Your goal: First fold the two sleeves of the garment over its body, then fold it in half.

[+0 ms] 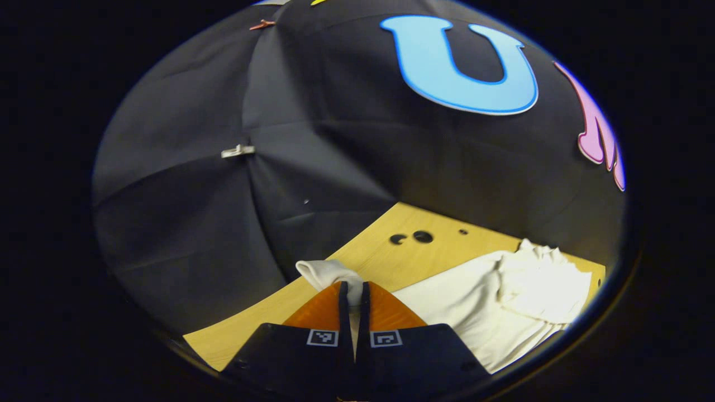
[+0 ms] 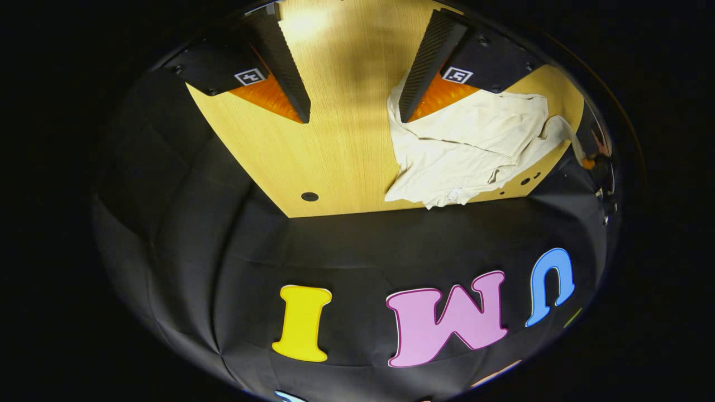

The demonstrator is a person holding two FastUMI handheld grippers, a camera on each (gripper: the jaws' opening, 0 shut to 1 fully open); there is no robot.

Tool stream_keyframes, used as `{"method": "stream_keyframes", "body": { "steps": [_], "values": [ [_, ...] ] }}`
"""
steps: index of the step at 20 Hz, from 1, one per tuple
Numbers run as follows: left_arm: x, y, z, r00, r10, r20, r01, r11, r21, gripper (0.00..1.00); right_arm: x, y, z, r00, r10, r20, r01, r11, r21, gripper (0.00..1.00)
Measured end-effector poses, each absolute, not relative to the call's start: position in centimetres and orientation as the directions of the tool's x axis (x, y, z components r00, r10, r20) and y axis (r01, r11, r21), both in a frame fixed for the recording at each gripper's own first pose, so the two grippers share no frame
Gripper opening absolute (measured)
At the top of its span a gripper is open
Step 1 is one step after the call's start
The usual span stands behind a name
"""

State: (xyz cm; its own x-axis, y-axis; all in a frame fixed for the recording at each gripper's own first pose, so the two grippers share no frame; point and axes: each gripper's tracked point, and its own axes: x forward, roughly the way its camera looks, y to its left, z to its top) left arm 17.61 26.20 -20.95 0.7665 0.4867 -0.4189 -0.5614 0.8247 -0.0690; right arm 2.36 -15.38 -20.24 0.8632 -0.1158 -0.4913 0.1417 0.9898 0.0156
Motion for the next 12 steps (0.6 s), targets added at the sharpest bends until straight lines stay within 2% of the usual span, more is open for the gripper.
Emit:
{"method": "stream_keyframes", "body": {
  "steps": [1,2,7,12],
  "values": [
    [19.2,24.8,-19.9,0.787,0.47,-0.4,-0.539,0.839,-0.075,0.02,2.2,-15.5,-20.6,0.861,-0.112,-0.496,0.142,0.99,0.022,0.98],
    [20.9,23.4,-18.8,0.806,0.45,-0.384,-0.516,0.852,-0.083,0.06,2.0,-15.6,-21.0,0.858,-0.107,-0.501,0.14,0.99,0.027,0.98],
    [28.5,14.2,-15.0,0.891,0.316,-0.325,-0.369,0.922,-0.117,0.06,1.9,-17.1,-22.2,0.848,-0.099,-0.521,0.138,0.99,0.036,0.98],
    [34.0,0.5,-15.1,0.939,0.096,-0.331,-0.125,0.99,-0.068,0.06,2.2,-18.9,-22.5,0.847,-0.118,-0.518,0.167,0.985,0.048,0.98]
  ]
}}
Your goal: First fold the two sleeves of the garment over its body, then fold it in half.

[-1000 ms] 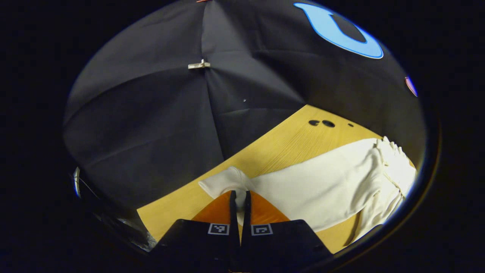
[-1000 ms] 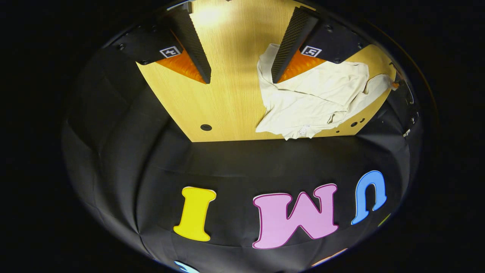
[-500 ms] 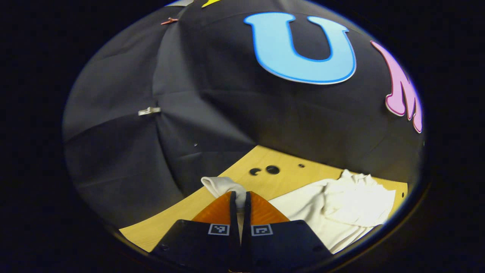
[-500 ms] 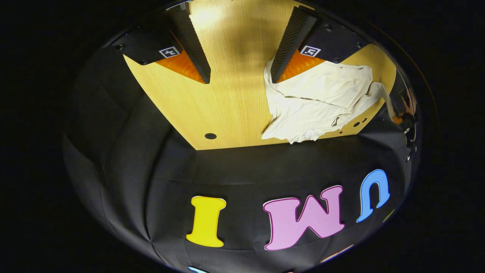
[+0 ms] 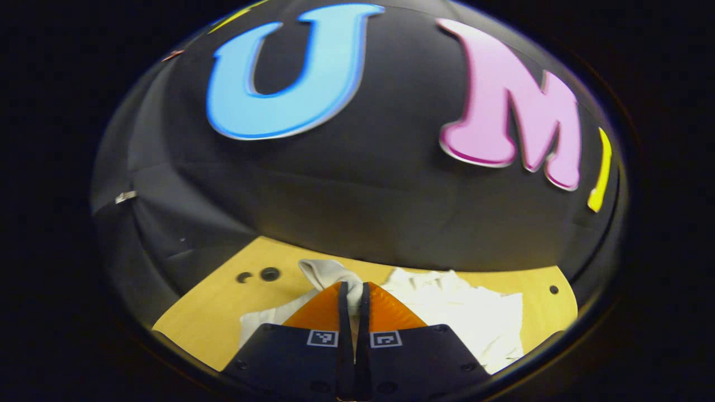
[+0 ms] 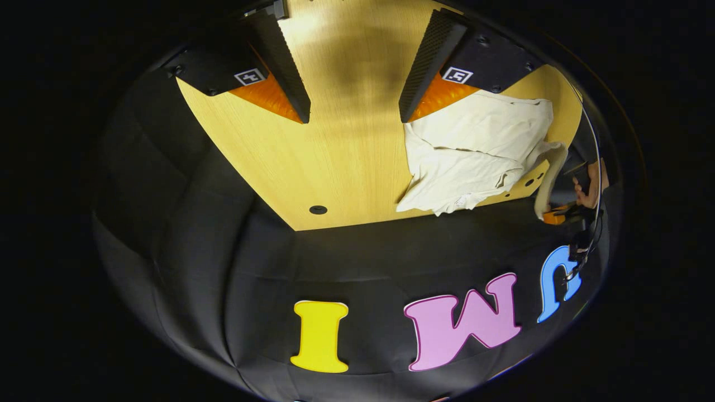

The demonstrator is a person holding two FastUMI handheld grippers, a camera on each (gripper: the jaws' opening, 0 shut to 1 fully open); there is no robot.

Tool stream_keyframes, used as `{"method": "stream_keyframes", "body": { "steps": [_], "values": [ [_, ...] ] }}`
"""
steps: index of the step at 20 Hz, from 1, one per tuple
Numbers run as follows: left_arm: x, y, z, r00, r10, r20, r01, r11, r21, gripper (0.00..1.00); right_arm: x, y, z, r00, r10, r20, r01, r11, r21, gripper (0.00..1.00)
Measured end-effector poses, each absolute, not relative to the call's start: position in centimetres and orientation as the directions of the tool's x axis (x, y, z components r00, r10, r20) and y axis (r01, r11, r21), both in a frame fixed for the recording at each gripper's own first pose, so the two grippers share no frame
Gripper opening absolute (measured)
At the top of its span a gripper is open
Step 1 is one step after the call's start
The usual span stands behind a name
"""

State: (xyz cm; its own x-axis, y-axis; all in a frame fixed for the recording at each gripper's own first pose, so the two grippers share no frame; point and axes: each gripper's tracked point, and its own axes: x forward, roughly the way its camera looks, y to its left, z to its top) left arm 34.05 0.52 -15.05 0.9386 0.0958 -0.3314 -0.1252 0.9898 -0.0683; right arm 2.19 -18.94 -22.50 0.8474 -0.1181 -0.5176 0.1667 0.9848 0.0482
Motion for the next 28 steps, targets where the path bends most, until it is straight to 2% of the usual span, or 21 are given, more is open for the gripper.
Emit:
{"method": "stream_keyframes", "body": {
  "steps": [5,10,13,15,17,18,20,24,28],
  "values": [
    [36.7,-14.1,-15.4,0.935,-0.129,-0.33,0.135,0.991,-0.005,0.06,1.9,-21.2,-23.4,0.837,-0.147,-0.526,0.199,0.979,0.044,0.98],
    [36.5,-25.0,-17.5,0.892,-0.271,-0.362,0.256,0.963,-0.089,0.06,2.0,-22.9,-24.0,0.825,-0.182,-0.534,0.246,0.968,0.049,0.98],
    [36.3,-27.9,-19.3,0.867,-0.303,-0.395,0.286,0.953,-0.103,0.08,2.2,-23.2,-24.0,0.826,-0.187,-0.532,0.254,0.966,0.055,0.99],
    [35.0,-29.7,-19.9,0.829,-0.39,-0.4,0.349,0.921,-0.175,0.17,2.4,-22.8,-24.0,0.83,-0.181,-0.528,0.247,0.967,0.056,0.99],
    [33.1,-29.1,-18.7,0.83,-0.419,-0.367,0.374,0.908,-0.19,0.71,2.5,-22.1,-24.1,0.832,-0.165,-0.529,0.233,0.971,0.063,0.99],
    [33.4,-27.8,-18.4,0.846,-0.393,-0.359,0.361,0.919,-0.156,0.99,2.5,-21.6,-24.4,0.832,-0.153,-0.533,0.224,0.972,0.07,0.99],
    [32.0,-24.6,-18.1,0.867,-0.345,-0.359,0.327,0.938,-0.112,0.96,2.9,-20.2,-25.0,0.829,-0.119,-0.546,0.202,0.975,0.093,0.99],
    [28.0,-17.0,-17.9,0.892,-0.26,-0.37,0.227,0.965,-0.133,0.97,3.9,-17.0,-25.7,0.823,-0.047,-0.565,0.139,0.983,0.121,0.99],
    [23.2,-8.0,-19.3,0.906,-0.107,-0.409,0.059,0.99,-0.129,0.97,5.0,-14.1,-26.4,0.817,0.005,-0.577,0.083,0.988,0.126,0.99]
  ]
}}
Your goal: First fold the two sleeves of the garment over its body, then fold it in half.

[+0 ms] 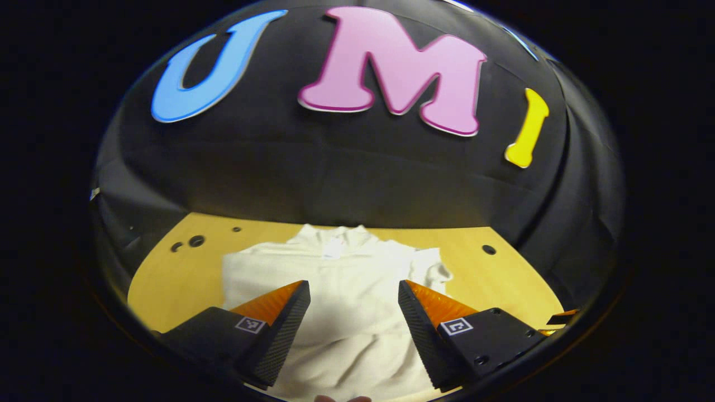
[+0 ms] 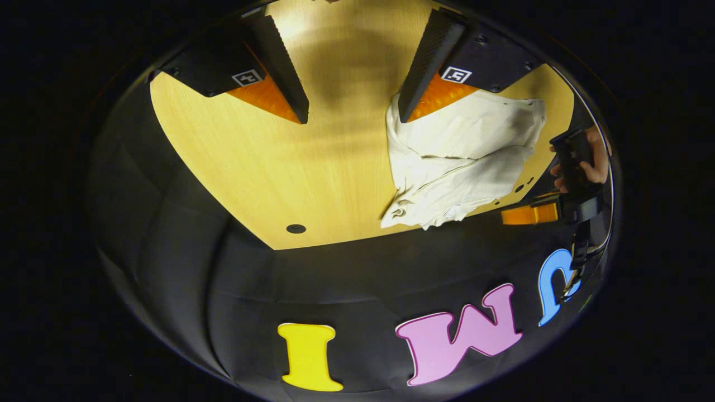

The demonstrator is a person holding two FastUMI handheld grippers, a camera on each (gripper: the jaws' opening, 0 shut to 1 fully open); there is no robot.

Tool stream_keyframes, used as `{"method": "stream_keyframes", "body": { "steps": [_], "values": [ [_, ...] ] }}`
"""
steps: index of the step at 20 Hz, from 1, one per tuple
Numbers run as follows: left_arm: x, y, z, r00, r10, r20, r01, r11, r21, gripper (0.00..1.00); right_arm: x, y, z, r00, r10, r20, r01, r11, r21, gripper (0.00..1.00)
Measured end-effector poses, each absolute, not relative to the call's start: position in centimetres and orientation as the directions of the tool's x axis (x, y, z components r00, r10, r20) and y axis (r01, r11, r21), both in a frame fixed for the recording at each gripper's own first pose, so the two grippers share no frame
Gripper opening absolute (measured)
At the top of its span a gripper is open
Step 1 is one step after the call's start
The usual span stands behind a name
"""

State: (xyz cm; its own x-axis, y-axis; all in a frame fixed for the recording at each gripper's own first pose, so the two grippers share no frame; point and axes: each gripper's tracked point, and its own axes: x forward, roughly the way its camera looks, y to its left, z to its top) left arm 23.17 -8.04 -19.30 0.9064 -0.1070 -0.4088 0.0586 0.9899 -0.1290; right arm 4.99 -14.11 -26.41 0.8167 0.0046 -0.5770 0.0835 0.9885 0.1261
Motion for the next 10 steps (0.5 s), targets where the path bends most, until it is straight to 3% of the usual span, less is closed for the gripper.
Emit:
{"method": "stream_keyframes", "body": {
  "steps": [4,10],
  "values": [
    [17.7,-0.4,-22.2,0.882,0.004,-0.472,-0.066,0.991,-0.115,0.98,5.8,-11.1,-27.6,0.794,0.053,-0.605,0.034,0.991,0.132,0.99],
    [11.0,5.7,-26.9,0.814,0.085,-0.574,-0.184,0.976,-0.117,0.98,5.9,-7.6,-30.0,0.753,0.086,-0.652,-0.014,0.993,0.115,0.99]
  ]
}}
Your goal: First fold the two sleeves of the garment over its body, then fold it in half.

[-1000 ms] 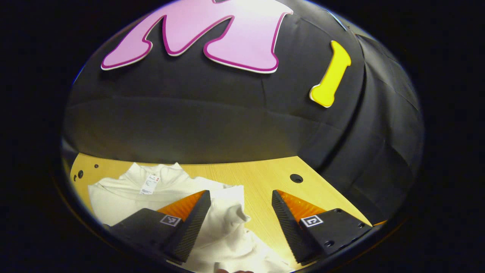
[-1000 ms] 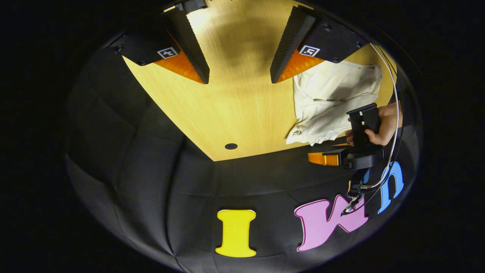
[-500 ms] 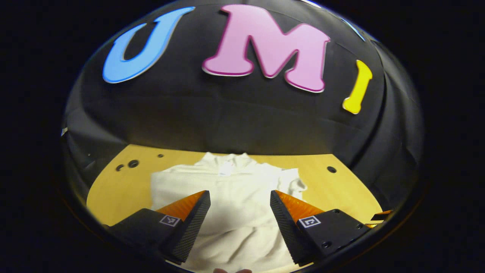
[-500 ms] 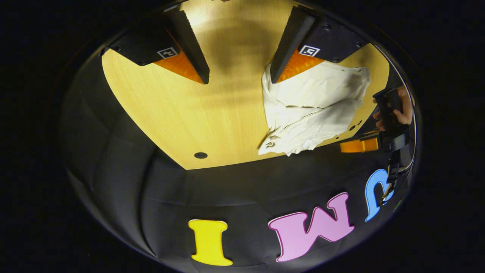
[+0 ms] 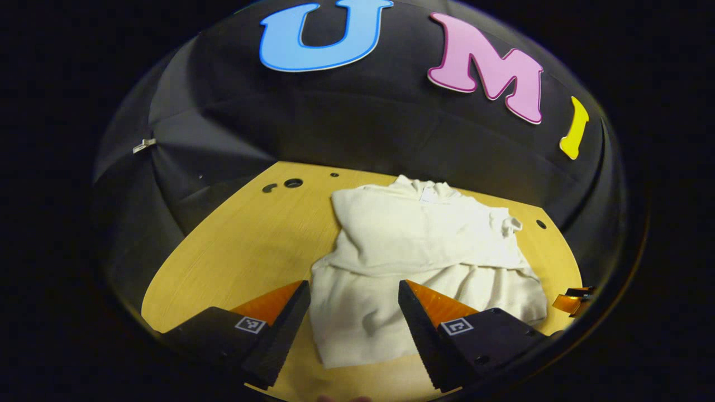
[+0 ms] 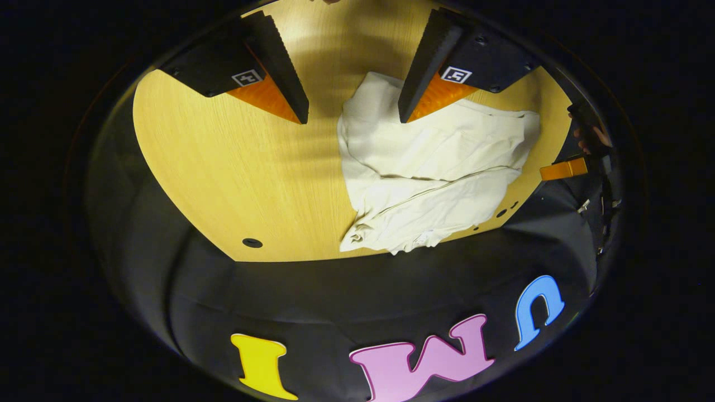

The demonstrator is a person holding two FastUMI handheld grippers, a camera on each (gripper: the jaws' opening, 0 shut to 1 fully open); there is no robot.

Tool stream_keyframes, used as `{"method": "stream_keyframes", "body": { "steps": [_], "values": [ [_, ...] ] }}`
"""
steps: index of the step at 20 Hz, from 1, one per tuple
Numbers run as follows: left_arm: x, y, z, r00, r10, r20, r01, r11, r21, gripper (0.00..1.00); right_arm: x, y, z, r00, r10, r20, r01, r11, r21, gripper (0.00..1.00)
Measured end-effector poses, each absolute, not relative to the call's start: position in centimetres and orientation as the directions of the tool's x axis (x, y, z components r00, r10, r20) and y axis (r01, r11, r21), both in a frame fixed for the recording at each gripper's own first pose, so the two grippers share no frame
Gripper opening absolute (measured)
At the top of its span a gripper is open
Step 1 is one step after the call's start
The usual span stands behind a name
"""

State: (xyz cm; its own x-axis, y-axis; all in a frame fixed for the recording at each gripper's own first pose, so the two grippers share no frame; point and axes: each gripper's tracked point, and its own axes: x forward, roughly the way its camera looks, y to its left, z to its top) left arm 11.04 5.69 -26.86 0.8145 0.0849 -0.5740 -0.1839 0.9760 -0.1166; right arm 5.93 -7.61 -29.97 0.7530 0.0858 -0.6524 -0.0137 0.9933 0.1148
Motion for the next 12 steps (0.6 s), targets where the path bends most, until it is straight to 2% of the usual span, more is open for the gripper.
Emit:
{"method": "stream_keyframes", "body": {
  "steps": [12],
  "values": [
    [5.9,5.7,-35.0,0.695,0.051,-0.717,-0.198,0.973,-0.122,0.98,6.3,-5.2,-34.8,0.694,0.054,-0.718,0.032,0.994,0.105,0.99]
  ]
}}
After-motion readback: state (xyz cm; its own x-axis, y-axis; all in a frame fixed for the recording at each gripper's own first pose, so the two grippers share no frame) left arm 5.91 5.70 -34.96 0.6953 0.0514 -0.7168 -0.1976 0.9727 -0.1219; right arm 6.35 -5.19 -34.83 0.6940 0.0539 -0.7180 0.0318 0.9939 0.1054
